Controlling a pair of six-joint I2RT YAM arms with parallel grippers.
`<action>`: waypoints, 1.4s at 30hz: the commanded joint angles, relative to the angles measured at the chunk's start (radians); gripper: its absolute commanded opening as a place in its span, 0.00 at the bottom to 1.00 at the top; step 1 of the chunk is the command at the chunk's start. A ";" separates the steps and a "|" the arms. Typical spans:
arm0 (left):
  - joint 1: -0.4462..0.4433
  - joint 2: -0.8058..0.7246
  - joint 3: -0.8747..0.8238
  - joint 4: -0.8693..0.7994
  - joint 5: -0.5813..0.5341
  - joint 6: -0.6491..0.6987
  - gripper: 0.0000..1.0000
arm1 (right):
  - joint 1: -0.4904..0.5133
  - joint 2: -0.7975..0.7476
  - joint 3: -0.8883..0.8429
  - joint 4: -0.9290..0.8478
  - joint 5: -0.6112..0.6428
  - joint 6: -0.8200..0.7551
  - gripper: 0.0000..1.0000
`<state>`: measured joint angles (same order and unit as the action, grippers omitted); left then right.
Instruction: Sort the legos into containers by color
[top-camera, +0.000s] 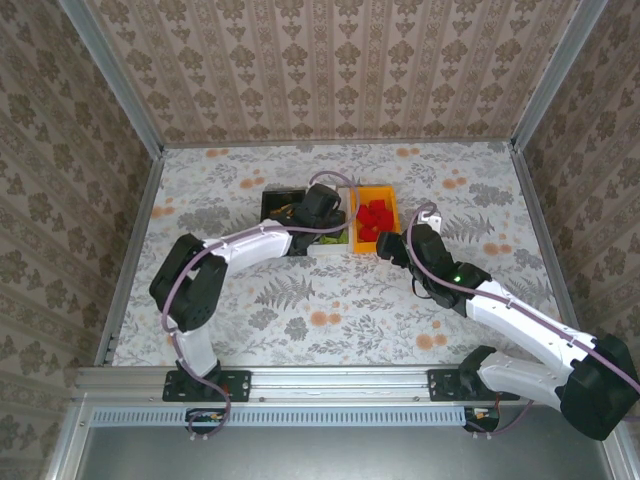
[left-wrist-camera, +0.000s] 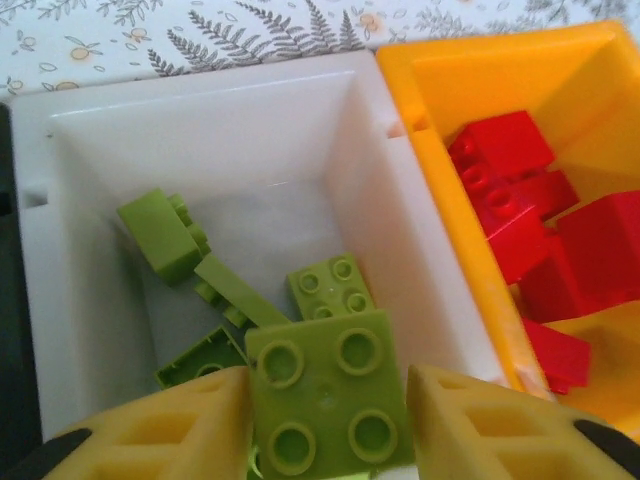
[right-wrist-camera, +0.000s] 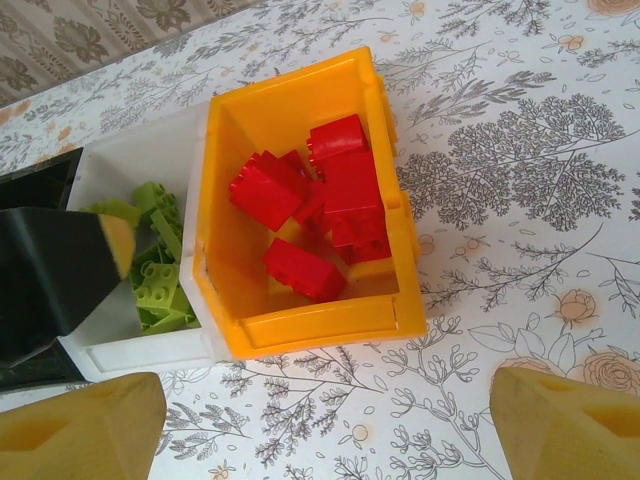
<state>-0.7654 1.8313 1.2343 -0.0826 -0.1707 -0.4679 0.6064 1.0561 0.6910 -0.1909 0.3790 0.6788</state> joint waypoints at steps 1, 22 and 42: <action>0.005 0.000 0.053 0.005 0.048 0.017 0.70 | -0.005 0.014 -0.007 -0.027 -0.028 0.008 0.87; 0.033 -0.800 -0.605 0.283 -0.420 0.418 1.00 | 0.038 -0.006 -0.047 -0.038 0.177 0.060 1.00; 0.670 -0.273 -0.877 1.085 -0.063 0.555 1.00 | -0.080 -0.018 -0.146 0.256 0.300 -0.277 1.00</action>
<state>-0.0910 1.4948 0.3683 0.7010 -0.3302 0.0147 0.5529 1.0599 0.5674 -0.0750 0.6445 0.5610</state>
